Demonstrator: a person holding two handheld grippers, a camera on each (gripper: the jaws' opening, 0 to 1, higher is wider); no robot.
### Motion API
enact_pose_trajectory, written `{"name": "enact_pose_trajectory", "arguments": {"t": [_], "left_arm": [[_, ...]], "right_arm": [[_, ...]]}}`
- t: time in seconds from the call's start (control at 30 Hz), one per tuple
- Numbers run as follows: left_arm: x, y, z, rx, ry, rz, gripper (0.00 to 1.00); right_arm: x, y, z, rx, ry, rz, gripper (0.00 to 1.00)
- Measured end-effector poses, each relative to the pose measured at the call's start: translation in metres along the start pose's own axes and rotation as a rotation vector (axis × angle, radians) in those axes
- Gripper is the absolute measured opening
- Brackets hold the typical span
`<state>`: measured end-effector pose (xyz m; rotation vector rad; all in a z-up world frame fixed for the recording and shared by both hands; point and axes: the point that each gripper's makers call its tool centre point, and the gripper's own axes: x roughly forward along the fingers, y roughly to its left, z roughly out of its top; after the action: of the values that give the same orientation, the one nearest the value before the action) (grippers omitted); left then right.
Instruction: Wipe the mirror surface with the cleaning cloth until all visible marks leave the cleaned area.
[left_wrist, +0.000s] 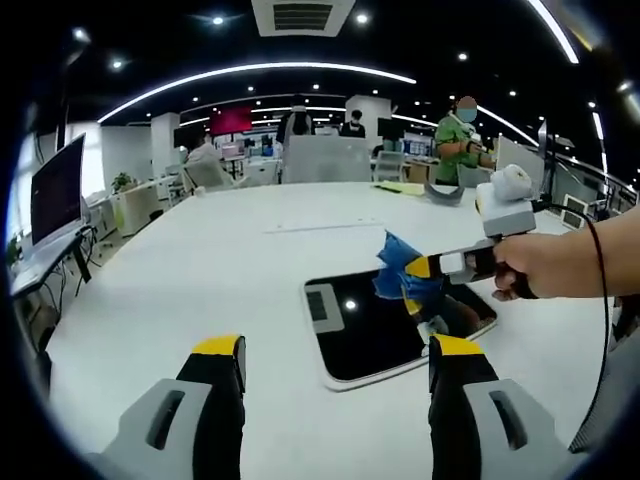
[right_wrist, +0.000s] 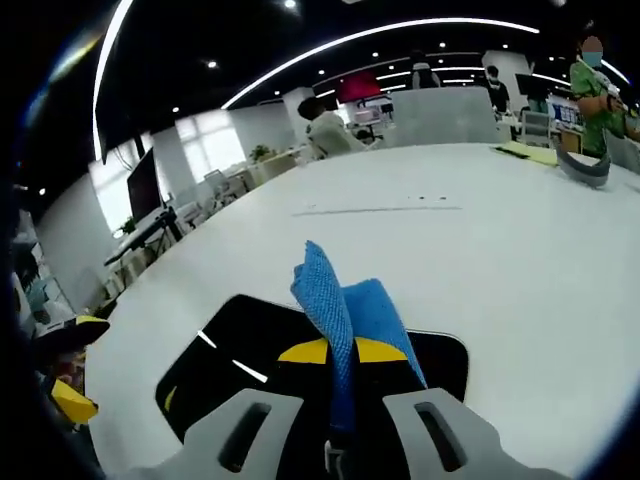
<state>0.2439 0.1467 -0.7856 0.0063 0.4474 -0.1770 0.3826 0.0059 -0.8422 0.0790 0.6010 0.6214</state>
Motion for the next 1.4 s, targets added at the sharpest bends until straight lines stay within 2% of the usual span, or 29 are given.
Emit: {"name": "enact_pose_trajectory", "arguments": {"t": [0.37,0.73,1.03,1.4], "left_arm": [[0.001,-0.001,-0.001,-0.004,0.001,-0.004,0.75],[-0.001,0.000,0.000,-0.002,0.000,0.000,0.75],[-0.002,0.001,0.000,-0.002,0.001,0.003,0.74],[-0.001,0.001,0.001,0.000,-0.002,0.002,0.74]], "right_arm": [[0.008,0.010,0.002,-0.015,0.001,0.019,0.03],[0.008,0.010,0.002,-0.014,-0.009,0.027,0.03],[0.004,0.015,0.000,-0.019,-0.004,0.037,0.03],[-0.006,0.026,-0.010,-0.020,0.004,0.075,0.03]]}}
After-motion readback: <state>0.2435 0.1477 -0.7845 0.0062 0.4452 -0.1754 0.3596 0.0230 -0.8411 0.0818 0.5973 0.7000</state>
